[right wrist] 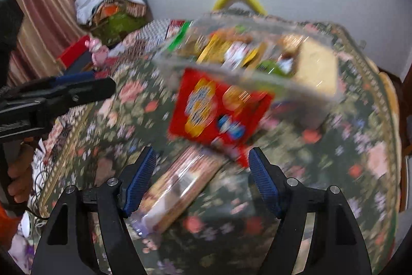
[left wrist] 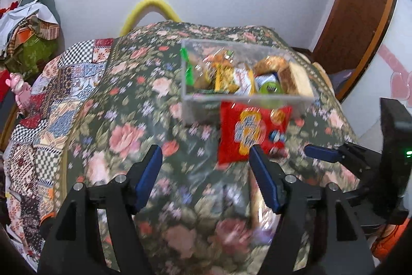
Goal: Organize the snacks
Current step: 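Grasp the red crisp bag with the left tool while the right tool grasps the striped biscuit roll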
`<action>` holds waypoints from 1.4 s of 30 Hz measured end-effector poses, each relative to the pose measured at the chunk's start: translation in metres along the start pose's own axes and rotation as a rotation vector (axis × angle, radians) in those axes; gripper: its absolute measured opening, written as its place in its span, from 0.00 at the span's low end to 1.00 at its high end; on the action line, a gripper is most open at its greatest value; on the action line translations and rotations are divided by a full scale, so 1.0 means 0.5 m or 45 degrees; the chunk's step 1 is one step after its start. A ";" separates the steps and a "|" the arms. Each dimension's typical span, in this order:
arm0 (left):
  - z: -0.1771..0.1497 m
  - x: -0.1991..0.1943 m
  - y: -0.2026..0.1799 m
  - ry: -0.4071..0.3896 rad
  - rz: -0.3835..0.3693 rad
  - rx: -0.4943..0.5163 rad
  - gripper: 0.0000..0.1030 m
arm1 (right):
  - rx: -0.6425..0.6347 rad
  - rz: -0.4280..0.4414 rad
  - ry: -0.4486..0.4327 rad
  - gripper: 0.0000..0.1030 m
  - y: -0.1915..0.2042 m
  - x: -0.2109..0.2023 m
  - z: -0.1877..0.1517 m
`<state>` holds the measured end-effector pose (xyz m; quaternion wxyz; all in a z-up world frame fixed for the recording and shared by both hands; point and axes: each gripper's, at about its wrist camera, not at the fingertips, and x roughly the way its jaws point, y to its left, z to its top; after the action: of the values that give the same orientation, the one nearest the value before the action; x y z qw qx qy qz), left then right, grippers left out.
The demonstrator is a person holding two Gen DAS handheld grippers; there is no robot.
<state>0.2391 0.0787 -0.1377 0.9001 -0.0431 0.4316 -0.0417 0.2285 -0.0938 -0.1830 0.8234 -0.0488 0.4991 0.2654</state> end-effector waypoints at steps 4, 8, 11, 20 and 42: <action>-0.028 -0.005 0.028 0.030 0.000 -0.035 0.68 | 0.011 -0.024 0.076 0.69 0.024 0.048 -0.008; -0.050 0.002 0.044 0.065 -0.011 -0.064 0.68 | 0.022 -0.034 0.153 0.69 0.029 0.088 -0.014; -0.059 0.020 0.044 0.097 -0.015 -0.069 0.68 | -0.037 -0.067 0.151 0.69 0.035 0.087 -0.030; -0.061 0.078 -0.007 0.156 -0.061 0.005 0.68 | -0.129 -0.141 0.137 0.44 -0.036 0.030 -0.076; 0.042 0.204 -0.162 0.164 -0.200 0.062 0.80 | 0.077 -0.261 0.040 0.41 -0.216 -0.060 -0.105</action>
<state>0.3160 -0.0121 -0.1942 0.8652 -0.0522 0.4826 -0.1252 0.2283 -0.2159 -0.2037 0.8395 -0.0789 0.5120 0.1640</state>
